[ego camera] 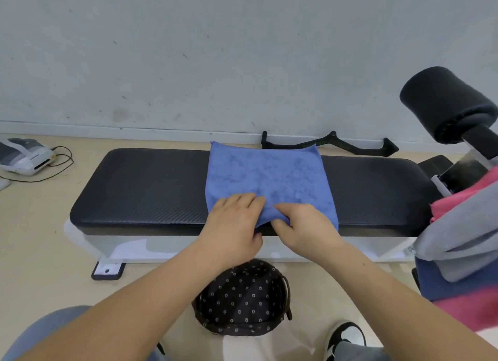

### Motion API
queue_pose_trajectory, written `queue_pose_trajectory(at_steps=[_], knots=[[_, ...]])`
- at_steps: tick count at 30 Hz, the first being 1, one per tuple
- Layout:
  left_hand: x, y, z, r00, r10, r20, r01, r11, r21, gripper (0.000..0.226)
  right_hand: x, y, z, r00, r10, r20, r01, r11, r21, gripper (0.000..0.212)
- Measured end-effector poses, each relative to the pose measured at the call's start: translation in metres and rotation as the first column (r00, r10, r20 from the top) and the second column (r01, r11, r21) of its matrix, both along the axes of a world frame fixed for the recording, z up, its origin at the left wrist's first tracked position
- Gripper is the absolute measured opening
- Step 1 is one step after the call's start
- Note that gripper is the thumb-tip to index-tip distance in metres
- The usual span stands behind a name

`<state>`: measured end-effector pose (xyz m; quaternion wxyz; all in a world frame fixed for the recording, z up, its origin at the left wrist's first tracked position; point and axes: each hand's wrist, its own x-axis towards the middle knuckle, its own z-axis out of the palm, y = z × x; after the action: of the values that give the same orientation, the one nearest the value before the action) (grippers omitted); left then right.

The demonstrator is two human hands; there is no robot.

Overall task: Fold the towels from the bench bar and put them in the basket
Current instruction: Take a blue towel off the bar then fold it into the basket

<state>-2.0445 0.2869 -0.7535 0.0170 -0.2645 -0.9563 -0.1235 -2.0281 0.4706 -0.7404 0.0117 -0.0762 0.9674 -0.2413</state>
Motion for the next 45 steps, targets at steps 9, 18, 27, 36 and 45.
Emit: queue_pose_trajectory(at_steps=[9,18,27,36,45], knots=[[-0.022,-0.021,0.025,0.981,0.114,-0.155,-0.118,0.993,-0.018,0.042,0.001,0.011,0.002,0.998,-0.053,-0.035,0.058,0.983,0.175,0.009],[-0.026,-0.037,0.031,0.965,0.257,0.053,-0.259,0.965,0.033,0.023,0.009,0.048,0.026,0.982,-0.186,0.038,0.166,0.939,0.301,0.028],[-0.021,-0.043,0.045,0.885,0.182,0.428,-0.354,0.86,0.368,0.027,0.031,0.1,0.04,0.956,-0.221,0.193,0.249,0.959,-0.134,0.017],[-0.05,-0.045,0.038,0.821,0.316,0.475,-0.55,0.661,0.51,0.027,-0.026,0.096,0.038,0.654,-0.511,0.557,0.749,0.54,-0.384,0.01],[-0.111,-0.03,0.001,0.83,0.443,0.339,-0.557,0.675,0.484,0.014,-0.068,0.1,0.002,0.759,-0.587,0.284,0.648,0.637,-0.417,0.018]])
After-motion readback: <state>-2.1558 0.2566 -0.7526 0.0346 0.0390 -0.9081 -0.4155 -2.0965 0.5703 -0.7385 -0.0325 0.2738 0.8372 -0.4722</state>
